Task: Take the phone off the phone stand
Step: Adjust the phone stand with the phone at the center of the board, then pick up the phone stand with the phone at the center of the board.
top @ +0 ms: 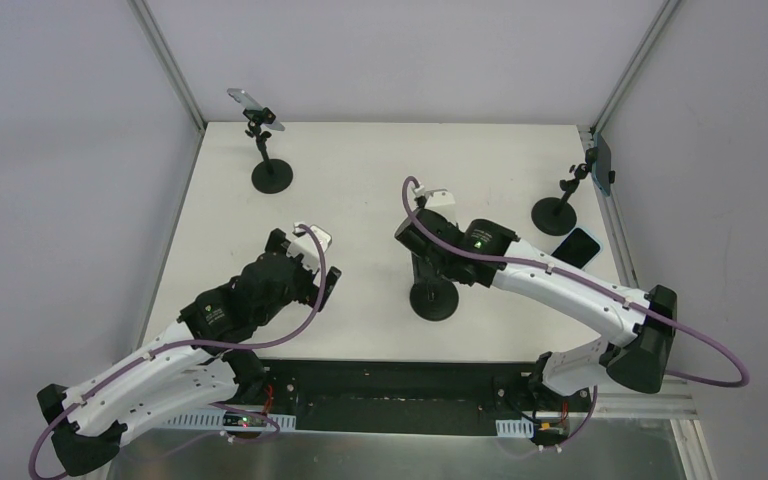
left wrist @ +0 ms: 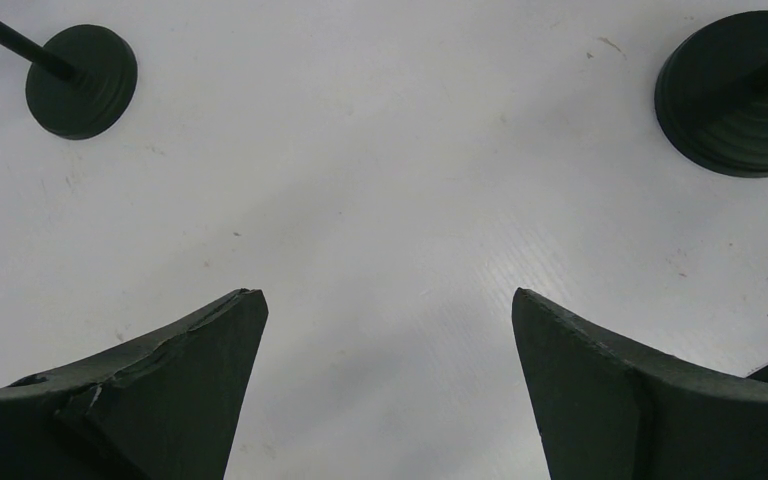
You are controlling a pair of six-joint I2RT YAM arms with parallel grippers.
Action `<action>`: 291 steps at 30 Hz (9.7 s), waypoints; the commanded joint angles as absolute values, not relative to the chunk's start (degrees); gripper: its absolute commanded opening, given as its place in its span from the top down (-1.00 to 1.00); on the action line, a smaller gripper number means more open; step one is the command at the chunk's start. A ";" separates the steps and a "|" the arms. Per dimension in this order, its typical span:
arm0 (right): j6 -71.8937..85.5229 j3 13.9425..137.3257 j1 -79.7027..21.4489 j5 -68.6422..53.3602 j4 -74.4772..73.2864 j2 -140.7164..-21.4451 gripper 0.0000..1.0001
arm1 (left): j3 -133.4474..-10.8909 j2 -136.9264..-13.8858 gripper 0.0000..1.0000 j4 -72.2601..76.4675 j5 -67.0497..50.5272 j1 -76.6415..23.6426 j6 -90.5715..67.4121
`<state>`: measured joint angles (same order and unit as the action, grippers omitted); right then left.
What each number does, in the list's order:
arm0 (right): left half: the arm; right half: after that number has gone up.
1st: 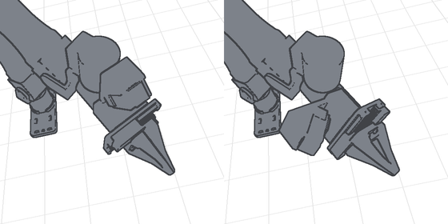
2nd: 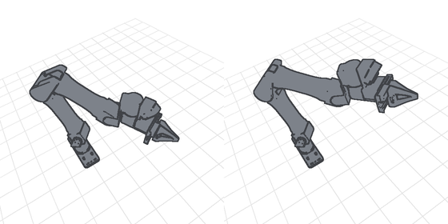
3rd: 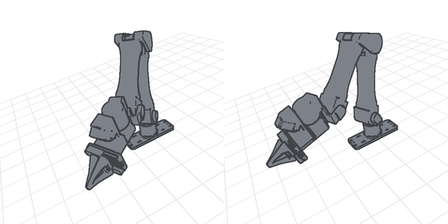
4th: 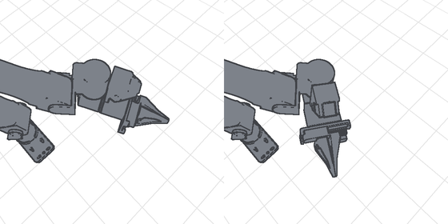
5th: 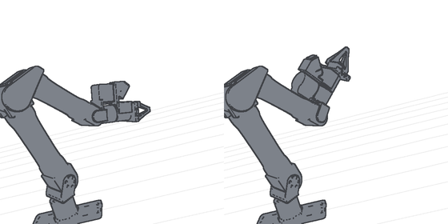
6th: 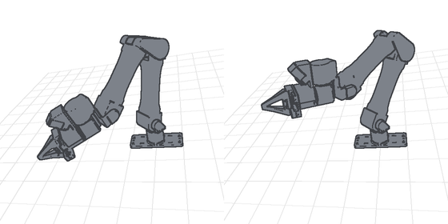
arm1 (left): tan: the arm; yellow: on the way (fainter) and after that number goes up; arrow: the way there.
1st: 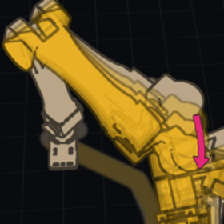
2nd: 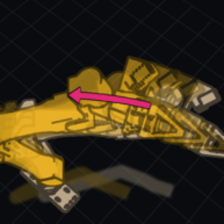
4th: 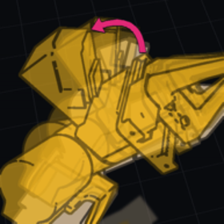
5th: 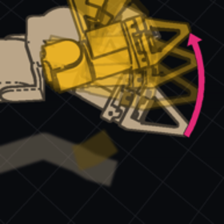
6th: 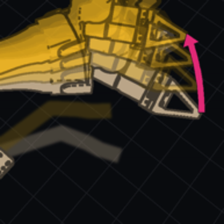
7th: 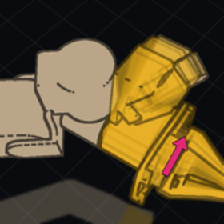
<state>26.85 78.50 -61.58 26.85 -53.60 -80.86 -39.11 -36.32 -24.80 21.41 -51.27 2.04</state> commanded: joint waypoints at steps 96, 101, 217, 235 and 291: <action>42.91 56.55 -27.65 -12.10 -26.00 -68.84 -0.22 | -19.55 -38.25 -0.65 6.10 16.64 -57.12 -36.86; 47.40 56.68 -27.73 -20.29 -15.57 -77.26 -0.01 | -22.03 -39.88 -0.65 7.08 23.08 -60.03 -36.44; 41.82 66.98 -41.40 -1.76 -39.17 -71.64 0.03 | -34.10 -43.00 -0.72 7.12 22.38 -59.05 -29.16; 48.31 63.72 -52.58 0.57 -36.59 -67.52 0.07 | -36.13 -44.78 -0.70 7.11 14.28 -52.38 -27.26; 14.28 60.74 -44.20 -21.52 -26.65 -56.41 -0.99 | -27.56 -44.05 -0.89 17.62 0.64 -53.30 5.32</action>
<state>14.50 61.04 -44.42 -21.08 -28.75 -57.84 -24.86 -42.09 11.97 -1.10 -52.90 3.86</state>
